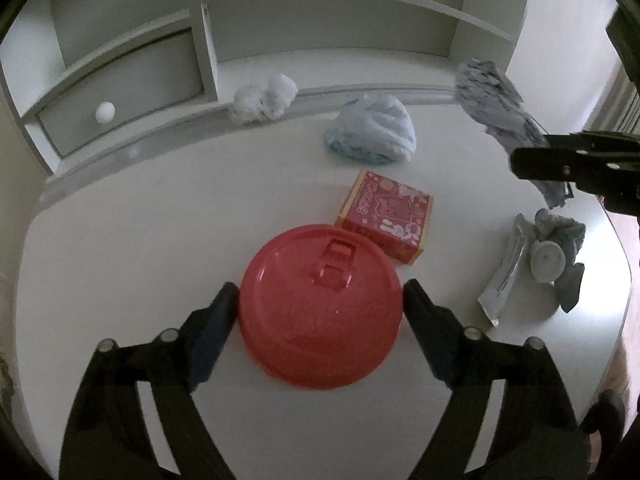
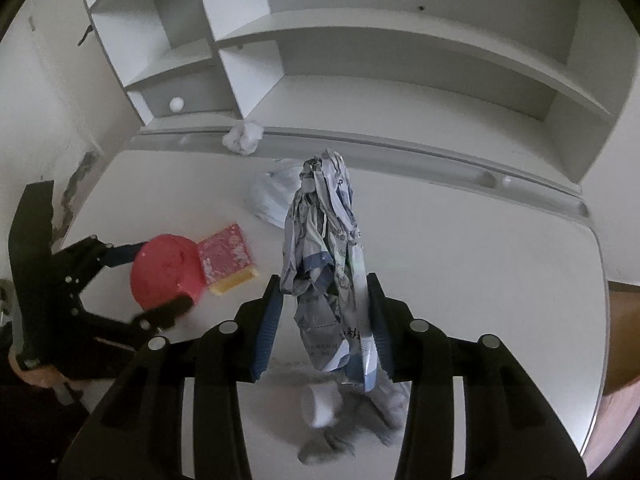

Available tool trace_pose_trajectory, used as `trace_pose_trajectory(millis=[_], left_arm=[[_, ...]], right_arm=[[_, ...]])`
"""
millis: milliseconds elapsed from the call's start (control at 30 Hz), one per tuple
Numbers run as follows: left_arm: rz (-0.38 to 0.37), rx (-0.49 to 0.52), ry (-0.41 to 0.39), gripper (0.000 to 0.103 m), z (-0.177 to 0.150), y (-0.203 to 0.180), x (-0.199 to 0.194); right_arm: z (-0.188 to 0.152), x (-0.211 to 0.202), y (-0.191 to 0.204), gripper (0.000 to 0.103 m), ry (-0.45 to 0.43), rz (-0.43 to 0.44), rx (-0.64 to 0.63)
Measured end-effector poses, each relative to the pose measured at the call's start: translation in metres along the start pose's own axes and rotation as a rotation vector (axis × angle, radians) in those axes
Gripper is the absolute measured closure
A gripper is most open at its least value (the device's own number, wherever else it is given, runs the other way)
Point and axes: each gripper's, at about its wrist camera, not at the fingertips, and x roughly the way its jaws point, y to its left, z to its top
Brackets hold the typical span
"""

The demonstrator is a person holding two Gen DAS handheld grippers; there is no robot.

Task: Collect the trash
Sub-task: 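Grasp the red lid with the left tool while the right tool grasps the crumpled newspaper, then carry both items over the black bin and open both tools to drop them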

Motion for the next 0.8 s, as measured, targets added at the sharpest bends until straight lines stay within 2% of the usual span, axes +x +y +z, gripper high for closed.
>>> trace_pose_trajectory(millis=[167, 233, 333, 467, 600, 767, 800], left_arm=[[0.010, -0.014, -0.047, 0.023, 0.007, -0.002, -0.027], [-0.004, 0.000, -0.074, 0.023, 0.014, -0.017, -0.037], [-0.061, 0.059, -0.109, 0.023, 0.025, -0.061, -0.048], [-0.185, 0.168, -0.139, 0.023, 0.037, -0.147, -0.051], [-0.345, 0.315, -0.136, 0.023, 0.037, -0.259, -0.046], [-0.526, 0.514, -0.091, 0.023, 0.004, -0.399, -0.039], [-0.570, 0.565, -0.075, 0.023, -0.008, -0.429, -0.038]], right_arm=[[-0.034, -0.037, -0.036, 0.062, -0.062, -0.028, 0.099], [-0.058, -0.056, -0.062, 0.062, -0.085, -0.050, 0.174], [-0.102, -0.083, -0.101, 0.062, -0.116, -0.098, 0.288], [-0.168, -0.120, -0.153, 0.062, -0.148, -0.158, 0.440], [-0.251, -0.161, -0.198, 0.062, -0.178, -0.228, 0.611], [-0.360, -0.205, -0.240, 0.061, -0.201, -0.317, 0.826], [-0.390, -0.215, -0.249, 0.061, -0.199, -0.342, 0.886]])
